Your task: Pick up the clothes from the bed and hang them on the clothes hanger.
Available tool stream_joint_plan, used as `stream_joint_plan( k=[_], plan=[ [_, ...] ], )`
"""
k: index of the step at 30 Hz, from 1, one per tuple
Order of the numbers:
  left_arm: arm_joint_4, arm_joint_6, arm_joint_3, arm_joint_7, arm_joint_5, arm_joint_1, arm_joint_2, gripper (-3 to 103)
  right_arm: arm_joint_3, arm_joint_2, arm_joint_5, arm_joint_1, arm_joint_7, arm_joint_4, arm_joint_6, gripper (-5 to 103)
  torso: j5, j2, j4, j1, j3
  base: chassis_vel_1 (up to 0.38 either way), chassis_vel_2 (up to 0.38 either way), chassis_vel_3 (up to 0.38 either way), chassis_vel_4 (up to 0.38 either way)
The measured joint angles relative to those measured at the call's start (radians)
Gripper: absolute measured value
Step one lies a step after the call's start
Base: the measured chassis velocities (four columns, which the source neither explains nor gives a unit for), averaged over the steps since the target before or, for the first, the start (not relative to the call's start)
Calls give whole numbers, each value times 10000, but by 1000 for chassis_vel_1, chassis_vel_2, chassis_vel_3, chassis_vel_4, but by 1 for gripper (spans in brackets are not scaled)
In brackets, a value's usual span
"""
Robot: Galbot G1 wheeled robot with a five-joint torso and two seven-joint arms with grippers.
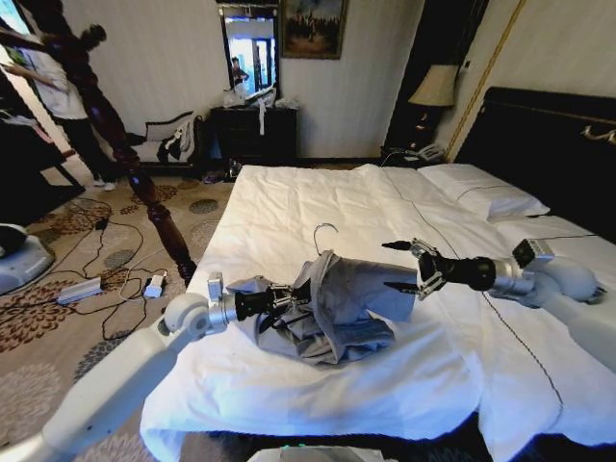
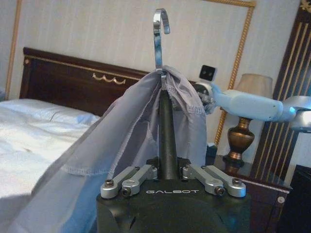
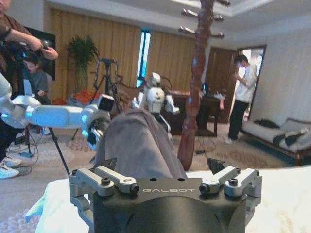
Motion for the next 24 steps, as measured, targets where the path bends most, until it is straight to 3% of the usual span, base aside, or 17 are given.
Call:
stream_joint_plan(
  k=[7,12,16,24],
  plan=[
    [100,-102,142,44,-78,-313,-241,16,13,-171,1,72,-115,-303,-491,100,-1,0,0,0,0,0,0,0,0],
    [145,-150,264,222,-18,-436,-260,16,10,-179,-43,42,-590,-545,-699,100,0,0,0,0,0,0,0,0,0],
    [189,-210,592,460,159,-708,-156,16,-23,-120,-264,96,-1418,-762,-895,100,0,0,-1,0,0,0,0,0,0],
    [323,-231,1176,680,220,-1304,-23,16,-105,16,-782,126,-1692,-855,-776,100,0,0,-1,0,0,0,0,0,0]
  ],
)
